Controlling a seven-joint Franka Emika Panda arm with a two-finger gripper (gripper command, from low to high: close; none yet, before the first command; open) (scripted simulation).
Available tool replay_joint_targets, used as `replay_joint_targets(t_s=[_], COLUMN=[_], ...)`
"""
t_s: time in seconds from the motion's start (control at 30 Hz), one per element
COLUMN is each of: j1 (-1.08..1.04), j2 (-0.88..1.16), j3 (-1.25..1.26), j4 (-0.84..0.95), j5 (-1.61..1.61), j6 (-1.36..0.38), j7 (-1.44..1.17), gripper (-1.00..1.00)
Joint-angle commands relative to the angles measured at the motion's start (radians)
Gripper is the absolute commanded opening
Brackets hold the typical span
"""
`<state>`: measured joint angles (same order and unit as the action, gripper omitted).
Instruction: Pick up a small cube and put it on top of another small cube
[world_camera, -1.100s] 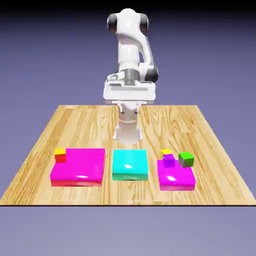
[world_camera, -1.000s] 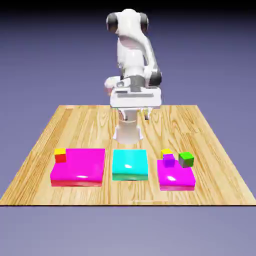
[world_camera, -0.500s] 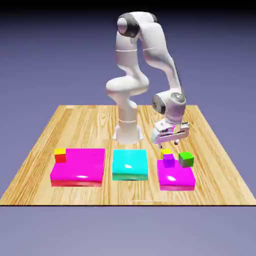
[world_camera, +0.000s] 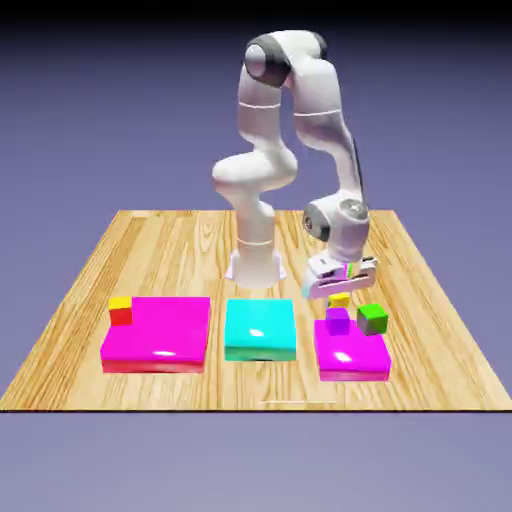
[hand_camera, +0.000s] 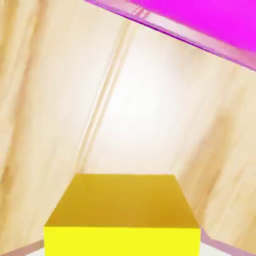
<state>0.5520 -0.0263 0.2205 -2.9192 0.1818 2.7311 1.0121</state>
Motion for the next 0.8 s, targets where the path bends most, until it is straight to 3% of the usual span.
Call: replay_joint_targets(t_s=[0.0, 0.07, 0.77], j1=[-0.008, -0.009, -0.77], j2=[-0.036, -0.048, 0.019], j3=[0.008, 0.01, -0.436], j4=[-0.003, -0.004, 0.418], j5=[0.006, 0.008, -0.079], j6=[-0.034, -0.044, -0.41], j7=[-0.003, -0.004, 0.095], gripper=[-1.0, -1.0, -1.0])
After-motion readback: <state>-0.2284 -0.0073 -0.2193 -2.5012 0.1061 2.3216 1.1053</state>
